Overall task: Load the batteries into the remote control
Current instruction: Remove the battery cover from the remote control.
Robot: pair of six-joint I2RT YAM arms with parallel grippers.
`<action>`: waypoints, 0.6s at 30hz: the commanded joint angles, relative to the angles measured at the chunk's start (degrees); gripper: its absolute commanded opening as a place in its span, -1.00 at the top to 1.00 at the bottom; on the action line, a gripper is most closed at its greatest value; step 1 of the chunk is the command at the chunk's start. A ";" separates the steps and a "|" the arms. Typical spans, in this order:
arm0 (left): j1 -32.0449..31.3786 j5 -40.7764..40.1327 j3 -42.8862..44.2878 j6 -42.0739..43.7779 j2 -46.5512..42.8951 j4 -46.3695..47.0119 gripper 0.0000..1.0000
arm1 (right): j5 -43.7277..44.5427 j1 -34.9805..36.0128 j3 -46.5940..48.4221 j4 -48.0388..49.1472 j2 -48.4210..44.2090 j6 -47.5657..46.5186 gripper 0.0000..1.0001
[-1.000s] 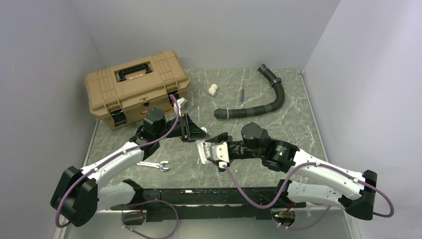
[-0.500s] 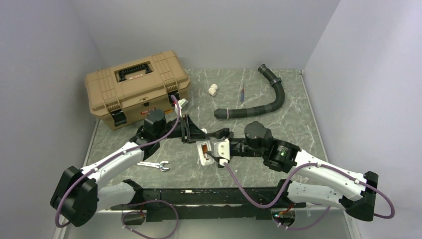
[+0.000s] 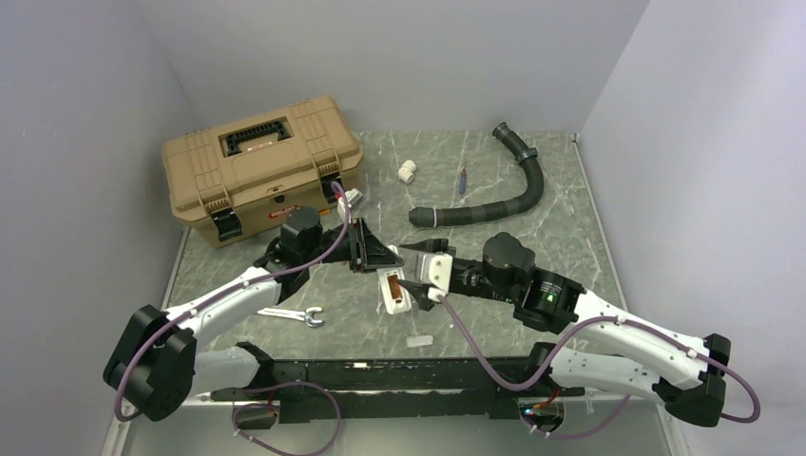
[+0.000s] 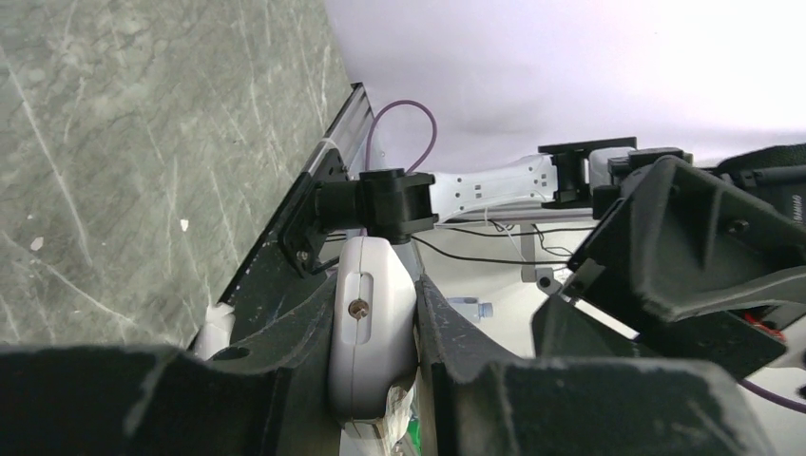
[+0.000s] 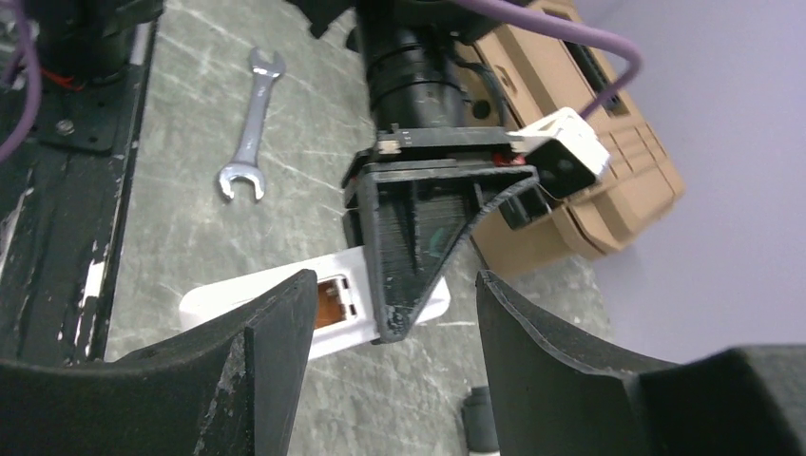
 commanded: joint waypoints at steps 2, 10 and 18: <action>0.32 -0.02 0.12 2.75 1.84 1.24 1.00 | 14.52 -0.29 -0.71 4.52 -1.06 16.07 -0.28; 4.02 -1.12 -0.95 8.09 -1.84 -7.87 1.00 | 34.50 -0.48 -1.09 -3.81 -2.47 42.77 -0.16; 9.82 -0.34 -1.53 11.88 -6.95 -14.50 1.00 | 33.71 -0.33 -3.14 -17.24 -0.12 63.95 -0.08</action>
